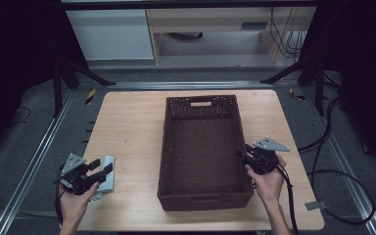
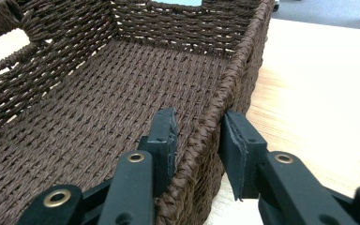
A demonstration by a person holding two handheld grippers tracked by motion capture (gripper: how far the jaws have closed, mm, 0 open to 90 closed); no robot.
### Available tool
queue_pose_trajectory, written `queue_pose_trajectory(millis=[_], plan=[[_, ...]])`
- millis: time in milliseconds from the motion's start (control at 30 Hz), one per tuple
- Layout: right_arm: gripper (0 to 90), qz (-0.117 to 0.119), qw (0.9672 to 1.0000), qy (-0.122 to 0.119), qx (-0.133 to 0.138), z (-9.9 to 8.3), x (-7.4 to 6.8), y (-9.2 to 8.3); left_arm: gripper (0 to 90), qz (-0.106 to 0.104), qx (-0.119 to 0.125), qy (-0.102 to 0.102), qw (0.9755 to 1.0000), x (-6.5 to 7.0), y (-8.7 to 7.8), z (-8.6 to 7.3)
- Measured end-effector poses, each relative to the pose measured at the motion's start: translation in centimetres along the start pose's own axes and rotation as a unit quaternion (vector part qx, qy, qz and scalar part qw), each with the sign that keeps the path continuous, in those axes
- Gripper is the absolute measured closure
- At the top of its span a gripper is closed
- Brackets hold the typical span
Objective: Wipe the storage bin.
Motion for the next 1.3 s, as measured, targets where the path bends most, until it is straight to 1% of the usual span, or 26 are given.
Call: queue_pose_trajectory(millis=[67, 100, 167, 233, 300, 400, 500, 533, 700, 800, 900, 933, 1067, 1133, 1200, 1267, 1300], plan=[[66.0, 0.001, 1.0000, 0.000, 0.001, 0.0, 0.0, 0.0, 41.4, 0.007, -0.010, 0.003, 0.9999, -0.7, 0.1, -0.3], [65.9, 0.001, 1.0000, 0.000, 0.002, 0.0, 0.0, 0.0, 40.3, 0.012, -0.020, 0.006, 0.9997, -1.1, 0.3, -0.6], [65.9, 0.001, 1.0000, -0.002, 0.001, 0.0, 0.0, 0.0, 40.5, 0.020, -0.030, 0.015, 0.9992, -1.6, 0.4, -1.0], [65.7, 0.001, 1.0000, -0.001, 0.002, 0.0, 0.0, 0.0, 40.8, 0.018, -0.036, 0.015, 0.9991, -1.9, 0.6, -1.3], [65.5, 0.001, 1.0000, 0.000, 0.003, 0.0, 0.0, 0.0, 41.6, 0.015, -0.046, 0.017, 0.9987, -2.0, 0.8, -1.6], [64.9, 0.002, 1.0000, 0.000, 0.003, 0.0, 0.1, 0.0, 43.1, 0.016, -0.061, 0.034, 0.9974, -1.8, 1.1, -2.0], [64.3, 0.002, 1.0000, 0.000, 0.004, 0.0, 0.1, 0.0, 45.2, 0.012, -0.071, 0.040, 0.9966, -1.7, 1.2, -2.3], [64.3, 0.002, 1.0000, 0.000, 0.005, -0.1, 0.1, 0.0, 46.1, 0.009, -0.076, 0.041, 0.9963, -1.8, 1.2, -2.4], [63.8, 0.003, 1.0000, 0.001, 0.004, -0.1, 0.1, 0.0, 51.7, 0.014, -0.096, 0.039, 0.9945, -2.3, 1.5, -2.9], [63.9, 0.003, 1.0000, -0.001, 0.006, -0.1, 0.1, 0.0, 56.3, 0.012, -0.116, 0.034, 0.9927, -2.6, 1.7, -3.2], [63.8, 0.003, 1.0000, -0.002, 0.006, -0.1, 0.1, 0.0, 61.6, 0.006, -0.126, 0.029, 0.9916, -2.6, 1.9, -3.4], [63.8, 0.002, 1.0000, -0.003, 0.005, -0.1, 0.1, 0.0, 64.8, 0.003, -0.130, 0.023, 0.9912, -2.6, 1.9, -3.4], [63.6, 0.002, 1.0000, -0.003, 0.004, 0.0, 0.1, 0.0, 75.6, -0.003, -0.134, 0.015, 0.9908, -2.5, 1.9, -3.2], [63.5, 0.002, 1.0000, -0.002, 0.004, 0.0, 0.1, 0.0, 77.3, -0.007, -0.130, 0.012, 0.9914, -2.4, 1.8, -3.0], [62.7, 0.003, 1.0000, -0.001, 0.004, 0.0, 0.2, 0.0, 77.9, -0.005, -0.121, 0.013, 0.9926, -2.1, 1.7, -2.6], [60.7, 0.002, 1.0000, 0.001, 0.003, 0.0, 0.2, 0.0, 78.1, -0.008, -0.106, 0.015, 0.9943, -1.7, 1.5, -2.1], [59.6, 0.001, 1.0000, 0.002, 0.002, 0.0, 0.2, 0.0, 78.2, -0.012, -0.093, 0.014, 0.9955, -1.4, 1.4, -1.8]])
Point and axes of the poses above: each handheld gripper's, and its own axes: y roughly forward along the jaws, z roughly out of its top, x roughly to its right, the point moved 1 cm from there along y, roughly forward along the jaws, and after that the axes turned 13 degrees about x, right-handed, at the moved point
